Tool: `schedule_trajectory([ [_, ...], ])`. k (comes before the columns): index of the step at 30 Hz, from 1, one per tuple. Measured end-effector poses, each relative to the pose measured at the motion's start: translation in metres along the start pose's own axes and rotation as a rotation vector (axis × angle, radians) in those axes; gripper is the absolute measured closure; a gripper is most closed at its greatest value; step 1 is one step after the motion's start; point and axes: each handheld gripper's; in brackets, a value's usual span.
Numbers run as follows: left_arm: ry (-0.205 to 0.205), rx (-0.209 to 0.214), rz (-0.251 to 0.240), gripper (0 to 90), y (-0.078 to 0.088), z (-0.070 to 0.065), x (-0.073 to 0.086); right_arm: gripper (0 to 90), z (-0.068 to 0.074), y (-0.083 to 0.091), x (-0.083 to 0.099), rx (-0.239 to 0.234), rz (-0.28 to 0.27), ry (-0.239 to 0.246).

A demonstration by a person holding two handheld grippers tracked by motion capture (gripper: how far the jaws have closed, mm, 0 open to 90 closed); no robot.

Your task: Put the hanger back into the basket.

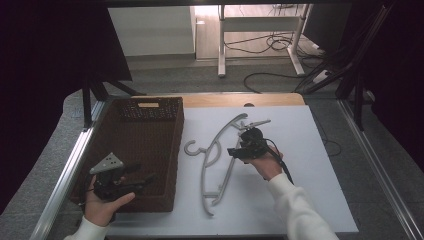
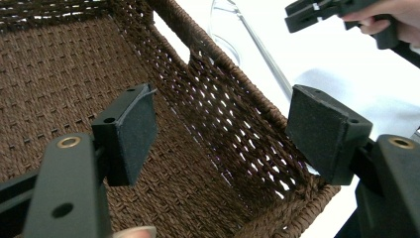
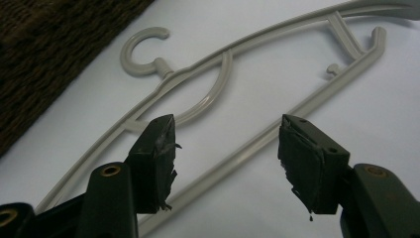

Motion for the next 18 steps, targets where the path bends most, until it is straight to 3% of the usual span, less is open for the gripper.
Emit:
schedule_trajectory([
  [7,-0.002,-0.001,0.001,27.2,0.001,0.001,0.000,44.1,-0.004,-0.026,-0.011,-0.006,0.044,-0.025],
  [18,0.001,0.001,0.000,27.2,0.001,0.003,0.001,47.0,0.003,-0.058,-0.029,0.012,0.097,-0.014],
])
Point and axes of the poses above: each handheld gripper's, and its own axes: y roughly backward along the jaws, x roughly out of its underside, z roughly to its left, and after that the axes turned 2 degrees about z, right-handed
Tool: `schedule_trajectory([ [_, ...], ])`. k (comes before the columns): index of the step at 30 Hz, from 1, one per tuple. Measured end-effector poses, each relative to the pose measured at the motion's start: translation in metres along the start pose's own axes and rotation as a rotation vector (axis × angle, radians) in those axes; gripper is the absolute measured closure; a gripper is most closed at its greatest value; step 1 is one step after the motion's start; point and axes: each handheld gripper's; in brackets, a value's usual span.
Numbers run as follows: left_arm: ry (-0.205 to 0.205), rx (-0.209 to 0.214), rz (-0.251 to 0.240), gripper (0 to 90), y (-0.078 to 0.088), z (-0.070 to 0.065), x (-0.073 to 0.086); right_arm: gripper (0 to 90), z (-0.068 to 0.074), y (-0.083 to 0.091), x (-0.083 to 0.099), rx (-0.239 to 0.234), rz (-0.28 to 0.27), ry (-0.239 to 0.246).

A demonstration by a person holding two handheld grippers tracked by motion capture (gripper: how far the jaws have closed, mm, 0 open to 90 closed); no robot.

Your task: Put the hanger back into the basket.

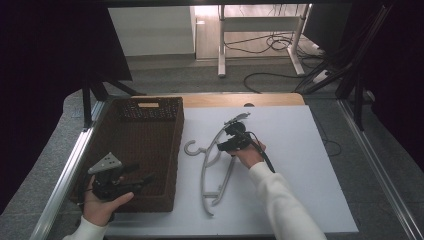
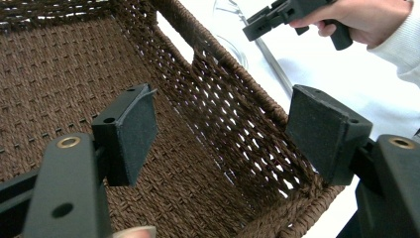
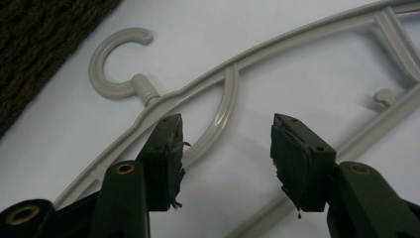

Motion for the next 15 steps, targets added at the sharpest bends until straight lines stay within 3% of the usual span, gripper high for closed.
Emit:
schedule_trajectory([
  [8,0.003,-0.003,0.003,27.1,-0.001,0.002,0.000,51.9,0.006,-0.017,-0.010,0.022,0.037,0.004],
  [15,0.006,-0.005,0.001,27.0,0.000,0.003,0.001,62.8,0.010,-0.031,-0.013,0.069,0.080,0.010],
])
Point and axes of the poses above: each handheld gripper's, and its own axes: y roughly backward along the jaws, x roughly out of its underside, z roughly to its left, and after that the axes turned 2 degrees about z, right-handed
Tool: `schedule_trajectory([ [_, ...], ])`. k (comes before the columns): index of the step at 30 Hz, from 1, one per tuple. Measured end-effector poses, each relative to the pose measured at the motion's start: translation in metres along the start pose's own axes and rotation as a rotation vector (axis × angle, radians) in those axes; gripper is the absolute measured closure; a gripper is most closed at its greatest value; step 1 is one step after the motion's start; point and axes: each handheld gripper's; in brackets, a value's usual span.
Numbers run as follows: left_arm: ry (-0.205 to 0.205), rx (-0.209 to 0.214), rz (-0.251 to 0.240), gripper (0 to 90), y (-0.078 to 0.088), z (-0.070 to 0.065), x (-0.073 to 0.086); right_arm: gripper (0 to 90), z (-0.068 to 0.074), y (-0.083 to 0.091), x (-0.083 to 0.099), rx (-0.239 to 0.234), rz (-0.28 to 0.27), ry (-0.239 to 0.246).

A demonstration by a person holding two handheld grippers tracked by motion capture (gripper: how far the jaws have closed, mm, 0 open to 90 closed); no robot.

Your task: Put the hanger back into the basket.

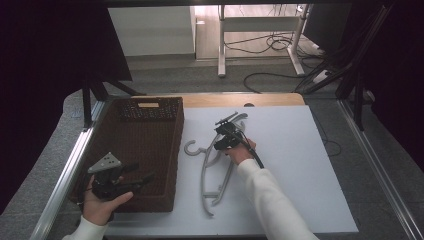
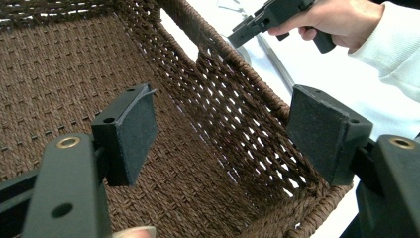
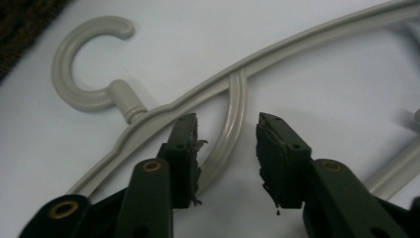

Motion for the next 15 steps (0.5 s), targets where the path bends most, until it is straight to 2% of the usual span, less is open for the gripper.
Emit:
schedule_trajectory([
  [6,0.002,-0.001,-0.001,26.8,0.0003,0.0012,0.0003,70.8,0.0008,-0.0055,-0.0008,0.008,0.011,-0.015],
  [15,-0.002,-0.001,0.002,26.8,-0.0006,0.0005,0.0001,76.0,0.0035,-0.0073,-0.0058,0.039,0.015,-0.044],
])
Point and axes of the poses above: each handheld gripper's, and its own axes: y roughly backward along the jaws, x roughly out of its underside, z roughly to its left, and after that the axes turned 2 degrees about z, right-handed
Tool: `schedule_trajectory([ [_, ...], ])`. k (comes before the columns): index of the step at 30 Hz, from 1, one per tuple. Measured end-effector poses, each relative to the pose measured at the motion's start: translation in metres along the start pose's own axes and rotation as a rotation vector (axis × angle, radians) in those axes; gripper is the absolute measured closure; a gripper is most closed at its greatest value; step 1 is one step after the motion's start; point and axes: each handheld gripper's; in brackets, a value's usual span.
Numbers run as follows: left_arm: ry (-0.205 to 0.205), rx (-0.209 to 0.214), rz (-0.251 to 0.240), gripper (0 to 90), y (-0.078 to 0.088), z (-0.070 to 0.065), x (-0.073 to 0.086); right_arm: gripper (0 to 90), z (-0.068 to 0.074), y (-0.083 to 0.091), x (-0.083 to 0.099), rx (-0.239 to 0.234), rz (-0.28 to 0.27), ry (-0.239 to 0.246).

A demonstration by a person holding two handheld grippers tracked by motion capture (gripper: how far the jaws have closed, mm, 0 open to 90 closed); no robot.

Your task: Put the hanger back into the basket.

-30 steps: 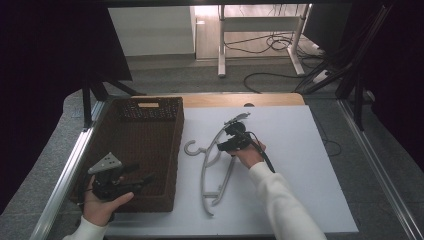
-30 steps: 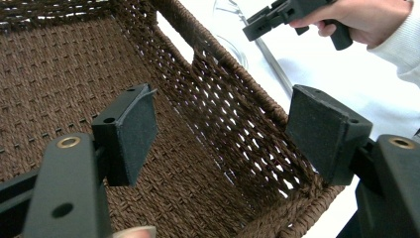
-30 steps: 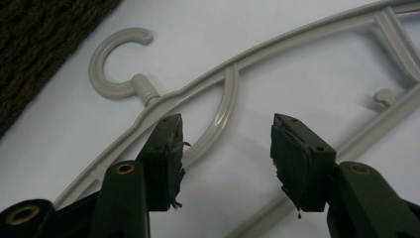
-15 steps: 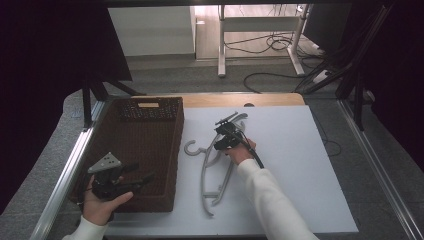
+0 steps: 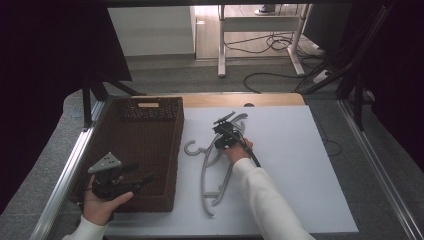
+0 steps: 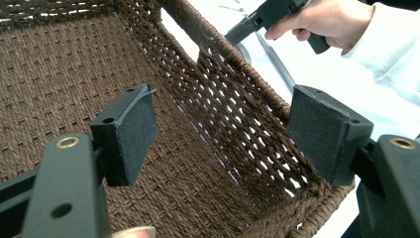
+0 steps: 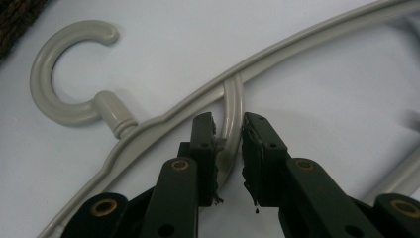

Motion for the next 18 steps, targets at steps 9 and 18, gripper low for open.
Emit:
schedule_trajectory([
  [9,0.006,-0.005,-0.006,26.7,0.0016,0.0020,0.0007,80.8,-0.0049,0.0009,-0.0002,-0.013,-0.020,-0.041],
  [18,0.008,-0.007,-0.008,26.6,0.0025,0.0027,0.0010,81.7,-0.0054,0.0012,-0.0001,-0.014,-0.021,-0.035],
])
Point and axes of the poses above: each handheld gripper's, and its own axes: y roughly backward along the jaws, x roughly out of its underside, z roughly to its left, and after that the axes turned 2 degrees about z, right-handed
